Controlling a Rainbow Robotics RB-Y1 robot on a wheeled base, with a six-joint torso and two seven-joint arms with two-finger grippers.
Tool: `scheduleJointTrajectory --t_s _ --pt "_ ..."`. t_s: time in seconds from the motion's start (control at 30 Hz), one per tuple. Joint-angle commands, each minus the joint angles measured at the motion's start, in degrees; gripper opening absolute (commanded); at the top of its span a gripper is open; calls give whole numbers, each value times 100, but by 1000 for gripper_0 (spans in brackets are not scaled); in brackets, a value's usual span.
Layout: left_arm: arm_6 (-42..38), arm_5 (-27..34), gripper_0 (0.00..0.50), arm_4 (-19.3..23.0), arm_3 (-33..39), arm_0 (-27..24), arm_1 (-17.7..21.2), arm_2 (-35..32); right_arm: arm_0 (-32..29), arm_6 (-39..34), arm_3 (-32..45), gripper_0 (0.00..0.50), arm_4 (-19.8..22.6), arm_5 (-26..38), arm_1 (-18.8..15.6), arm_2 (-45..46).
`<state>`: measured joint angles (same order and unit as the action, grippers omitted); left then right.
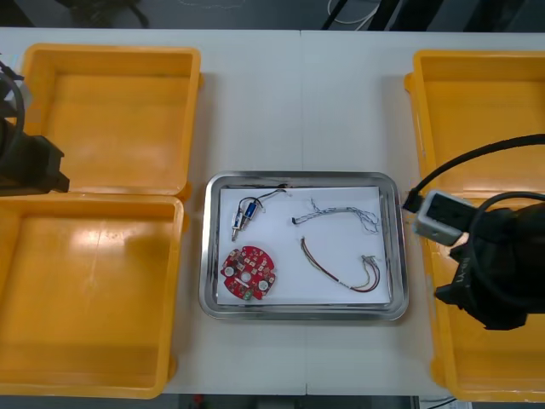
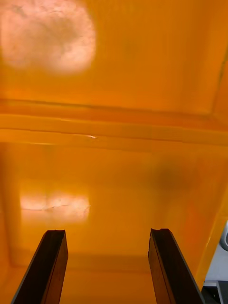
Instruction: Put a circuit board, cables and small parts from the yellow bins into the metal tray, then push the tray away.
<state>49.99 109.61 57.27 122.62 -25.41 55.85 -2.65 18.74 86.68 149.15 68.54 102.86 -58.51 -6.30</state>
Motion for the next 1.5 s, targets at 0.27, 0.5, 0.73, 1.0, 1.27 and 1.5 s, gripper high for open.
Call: scheduleJointTrajectory --t_s 0.27,0.5,0.73,1.0,1.27,1.5 --pt "1241 39 500 74 228 1090 312 -1335 2108 -205 -80 500 -895 -582 138 -2824" --pt "1347 -80 500 3 228 1117 57 -1458 2706 -143 -598 500 -1159 -582 736 -3738" --pt "1777 -247 500 -76 228 1178 -136 -1449 3031 -108 -1205 500 -1220 -582 1289 -4371" --pt "1795 -247 500 -41 333 1178 -145 -1449 3092 -81 -1653 500 -1607 -582 1658 -4942" --pt "1804 -247 500 -41 333 1178 -145 -1449 3110 -64 -2215 500 -1941 -670 2089 -5504" --pt "1804 -247 500 -41 333 1178 -145 -1449 3110 -73 -2611 500 -2433 -899 2423 -5882"
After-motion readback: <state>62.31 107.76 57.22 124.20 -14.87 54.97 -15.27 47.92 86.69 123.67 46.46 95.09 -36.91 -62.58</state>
